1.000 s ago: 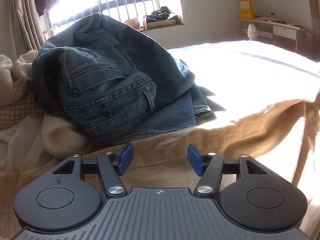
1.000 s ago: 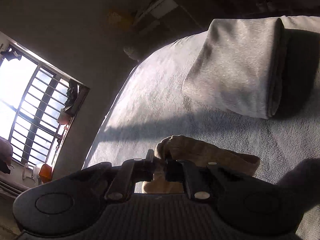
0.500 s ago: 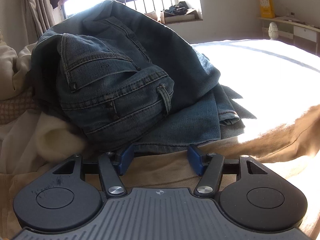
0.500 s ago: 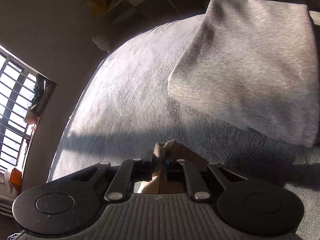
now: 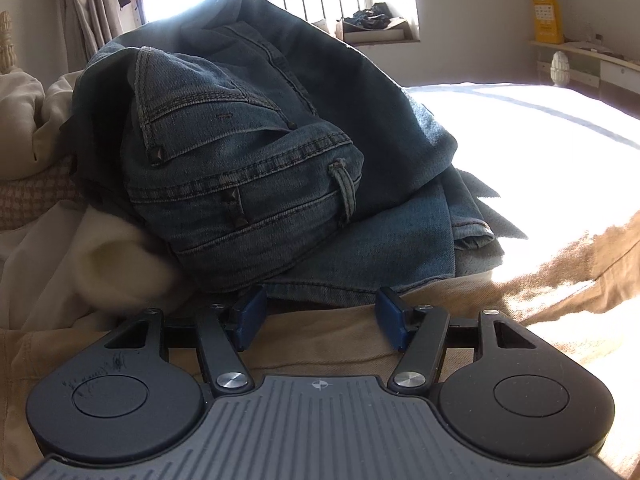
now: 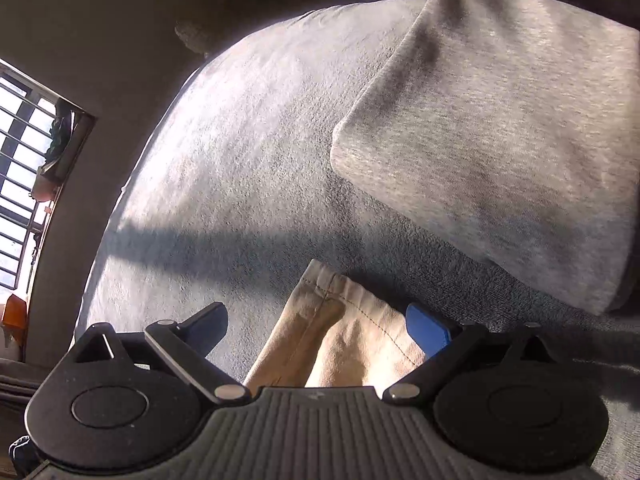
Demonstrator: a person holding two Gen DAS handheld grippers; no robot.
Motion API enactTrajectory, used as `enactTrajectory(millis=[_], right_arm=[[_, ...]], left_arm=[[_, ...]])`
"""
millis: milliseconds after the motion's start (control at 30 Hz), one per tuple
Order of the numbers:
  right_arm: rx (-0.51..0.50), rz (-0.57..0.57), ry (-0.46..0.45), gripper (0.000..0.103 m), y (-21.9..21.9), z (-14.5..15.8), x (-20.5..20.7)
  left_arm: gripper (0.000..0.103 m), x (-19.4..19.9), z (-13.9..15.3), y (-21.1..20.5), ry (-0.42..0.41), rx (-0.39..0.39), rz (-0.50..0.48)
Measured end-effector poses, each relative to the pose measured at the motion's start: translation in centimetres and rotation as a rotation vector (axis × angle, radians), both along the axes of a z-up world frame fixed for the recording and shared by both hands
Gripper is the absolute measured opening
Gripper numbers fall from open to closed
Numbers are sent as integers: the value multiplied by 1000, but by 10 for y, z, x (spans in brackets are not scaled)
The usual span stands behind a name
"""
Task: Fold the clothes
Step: 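Grasp the waistband with the left tool while the right tool pulls the cuff taut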
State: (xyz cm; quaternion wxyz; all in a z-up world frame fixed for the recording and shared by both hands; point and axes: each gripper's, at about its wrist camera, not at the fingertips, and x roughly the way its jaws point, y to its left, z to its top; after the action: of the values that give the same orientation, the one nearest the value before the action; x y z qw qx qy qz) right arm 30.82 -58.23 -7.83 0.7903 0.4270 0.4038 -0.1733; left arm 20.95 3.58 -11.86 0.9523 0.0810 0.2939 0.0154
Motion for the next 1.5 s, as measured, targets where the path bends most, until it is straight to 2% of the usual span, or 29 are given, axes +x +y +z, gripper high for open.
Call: enactTrajectory(millis=[200, 267, 333, 367, 400, 467, 567, 667, 767, 833, 967, 1067, 1167, 1233, 1267, 1300, 1367, 1400, 1500], right_arm=[[-15, 19, -23, 98, 16, 18, -55], [17, 0, -7, 97, 17, 6, -71], [70, -26, 11, 85, 15, -13, -84], [96, -40, 21, 73, 15, -22, -91], [123, -53, 30, 65, 14, -32, -98], [157, -73, 39, 59, 14, -48, -106], [142, -73, -45, 56, 18, -52, -105], [130, -31, -67, 35, 23, -56, -94], [56, -12, -48, 9, 31, -55, -85], [5, -14, -85, 5, 37, -40, -87], [-107, 12, -211, 4, 50, 21, -109], [-189, 2, -208, 4, 50, 48, -129], [-189, -19, -101, 4, 39, 32, -142], [-159, -46, 5, 4, 34, 3, -144], [-141, -62, 29, 4, 33, -9, -148], [-123, -78, 52, 4, 32, -21, -152], [-96, -107, 27, 4, 30, -25, -155], [-99, -103, 0, 4, 31, -17, -156], [-122, -88, -79, 4, 37, 7, -159]], left_arm=[[61, -6, 12, 10, -7, -67, -15], [61, -15, 22, 12, -24, -75, -36], [61, -26, 33, 15, -40, -90, -61], [61, -33, 39, 17, -44, -102, -75], [61, -40, 46, 20, -48, -114, -90], [61, -61, 58, 24, -41, -155, -173], [61, -98, 71, 22, -8, -212, -349], [61, -133, 68, 6, 44, -220, -548], [59, -154, 49, -20, 98, -182, -668], [56, -161, 41, -33, 104, -144, -682], [55, -165, 30, -55, 97, -91, -709], [52, -164, 23, -69, 82, -3, -725], [43, -163, 15, -77, 72, 53, -740], [37, -162, 10, -79, 81, 60, -741], [29, -162, 9, -78, 84, 63, -734], [16, -162, 7, -77, 86, 67, -727], [7, -161, 6, -72, 88, 63, -716], [3, -163, 8, -67, 73, 50, -701], [1, -168, 21, -60, 32, 11, -707]])
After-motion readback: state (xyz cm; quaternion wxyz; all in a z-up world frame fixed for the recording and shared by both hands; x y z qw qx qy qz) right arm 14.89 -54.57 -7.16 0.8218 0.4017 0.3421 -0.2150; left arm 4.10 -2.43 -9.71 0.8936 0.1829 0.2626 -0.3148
